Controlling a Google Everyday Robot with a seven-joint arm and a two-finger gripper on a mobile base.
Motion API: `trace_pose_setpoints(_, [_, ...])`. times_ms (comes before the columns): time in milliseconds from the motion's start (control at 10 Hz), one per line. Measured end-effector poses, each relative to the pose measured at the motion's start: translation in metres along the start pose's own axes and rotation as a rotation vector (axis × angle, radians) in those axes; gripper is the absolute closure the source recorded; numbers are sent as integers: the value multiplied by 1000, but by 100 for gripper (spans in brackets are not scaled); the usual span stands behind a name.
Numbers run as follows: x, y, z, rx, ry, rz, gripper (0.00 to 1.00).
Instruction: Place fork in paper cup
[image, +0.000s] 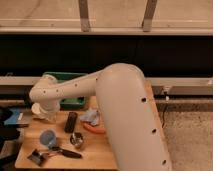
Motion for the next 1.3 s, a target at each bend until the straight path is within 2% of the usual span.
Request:
trace_pose_setpoints(300, [1,-3,-18,46,-14,-18,100])
trace_pose_setpoints(800, [23,-11,-42,122,30,-21,100])
trace_pose_setpoints(1300, [44,-20,-92,230,44,21,100])
